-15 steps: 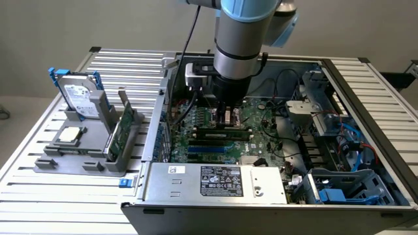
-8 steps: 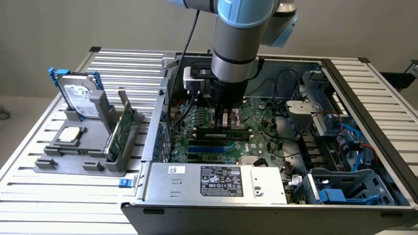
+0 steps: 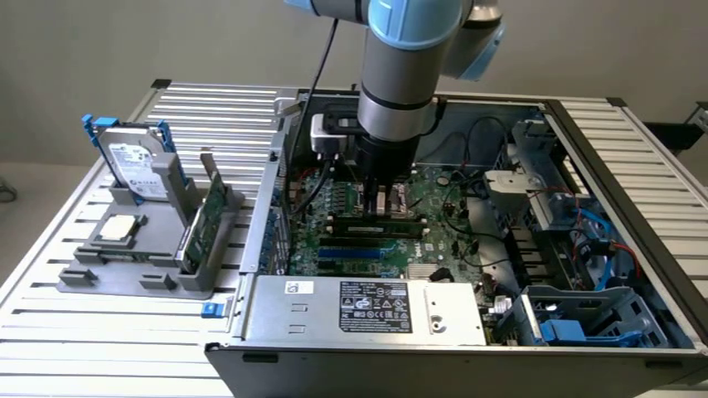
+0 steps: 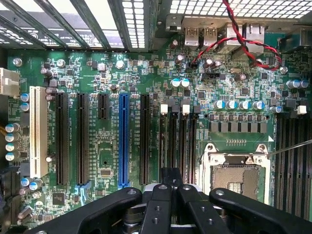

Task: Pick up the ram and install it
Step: 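Press down the ram until it locks into place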

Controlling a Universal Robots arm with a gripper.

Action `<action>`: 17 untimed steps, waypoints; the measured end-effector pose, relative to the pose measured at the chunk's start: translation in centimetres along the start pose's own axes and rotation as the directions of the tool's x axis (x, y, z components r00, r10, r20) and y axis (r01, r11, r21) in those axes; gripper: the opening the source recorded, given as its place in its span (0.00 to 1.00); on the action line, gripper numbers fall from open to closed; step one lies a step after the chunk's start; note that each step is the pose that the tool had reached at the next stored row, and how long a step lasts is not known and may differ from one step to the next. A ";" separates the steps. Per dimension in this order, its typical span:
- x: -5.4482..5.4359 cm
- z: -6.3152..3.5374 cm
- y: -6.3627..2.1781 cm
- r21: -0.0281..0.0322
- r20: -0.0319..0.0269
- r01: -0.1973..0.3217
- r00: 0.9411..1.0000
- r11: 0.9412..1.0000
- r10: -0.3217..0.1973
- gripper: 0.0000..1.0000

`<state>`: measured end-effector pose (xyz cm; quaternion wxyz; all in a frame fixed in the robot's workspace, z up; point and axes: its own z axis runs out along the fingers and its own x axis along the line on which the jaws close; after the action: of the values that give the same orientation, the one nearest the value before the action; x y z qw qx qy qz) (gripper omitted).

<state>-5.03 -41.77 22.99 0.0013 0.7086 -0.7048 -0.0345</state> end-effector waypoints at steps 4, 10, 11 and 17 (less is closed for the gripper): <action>0.0 0.17 -0.01 0.000 0.000 0.000 1.000 1.000 0.000 0.11; 0.0 0.46 -0.02 0.000 0.000 0.000 1.000 1.000 0.000 0.11; 0.0 0.48 -0.02 0.000 0.000 0.000 1.000 1.000 0.000 0.11; -0.1 0.08 -0.07 -0.005 0.003 0.000 1.000 1.000 0.000 0.11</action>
<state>-4.96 -41.69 22.91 0.0021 0.7085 -0.7048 -0.0373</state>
